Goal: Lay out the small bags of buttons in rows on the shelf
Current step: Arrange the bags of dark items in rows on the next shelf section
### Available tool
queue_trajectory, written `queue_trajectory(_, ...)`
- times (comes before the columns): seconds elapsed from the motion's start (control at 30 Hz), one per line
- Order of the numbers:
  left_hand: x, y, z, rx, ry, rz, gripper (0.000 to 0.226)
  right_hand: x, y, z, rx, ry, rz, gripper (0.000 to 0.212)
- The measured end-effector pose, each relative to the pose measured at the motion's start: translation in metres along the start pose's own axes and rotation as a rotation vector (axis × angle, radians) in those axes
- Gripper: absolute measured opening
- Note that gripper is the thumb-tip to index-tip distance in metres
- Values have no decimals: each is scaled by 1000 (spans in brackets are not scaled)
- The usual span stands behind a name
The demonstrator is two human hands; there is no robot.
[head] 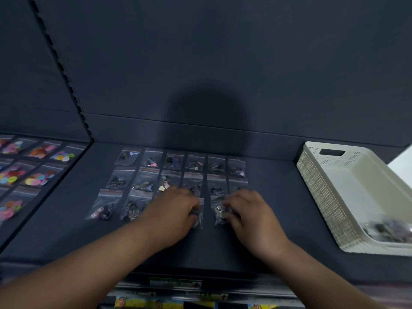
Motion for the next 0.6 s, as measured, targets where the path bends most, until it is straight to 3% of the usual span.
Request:
queue_trajectory(0.07,-1,0,4,43,-32,17,18,-2,0,8,14,-31,-95,22)
queue_trajectory(0.23,-1,1,9,82,-58,40,20,-9,-7,17,42,-104,-134,35)
queue_trajectory(0.37,-1,-2,11,79,-62,38,22,-8,-9,16,89,-50,-144,31)
queue_trajectory(0.6,-2,-4,12,75,-46,50,22,1,-8,20,73,-115,-91,30)
Point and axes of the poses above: each hand's wrist, its own x-axis towards the middle knuckle, its own z-axis out of the palm, y = z × x, the point moved 4 cm from there along x, towards the middle knuckle, and after that the axes turned 11 degrees about -x, right-handed, at the moved point
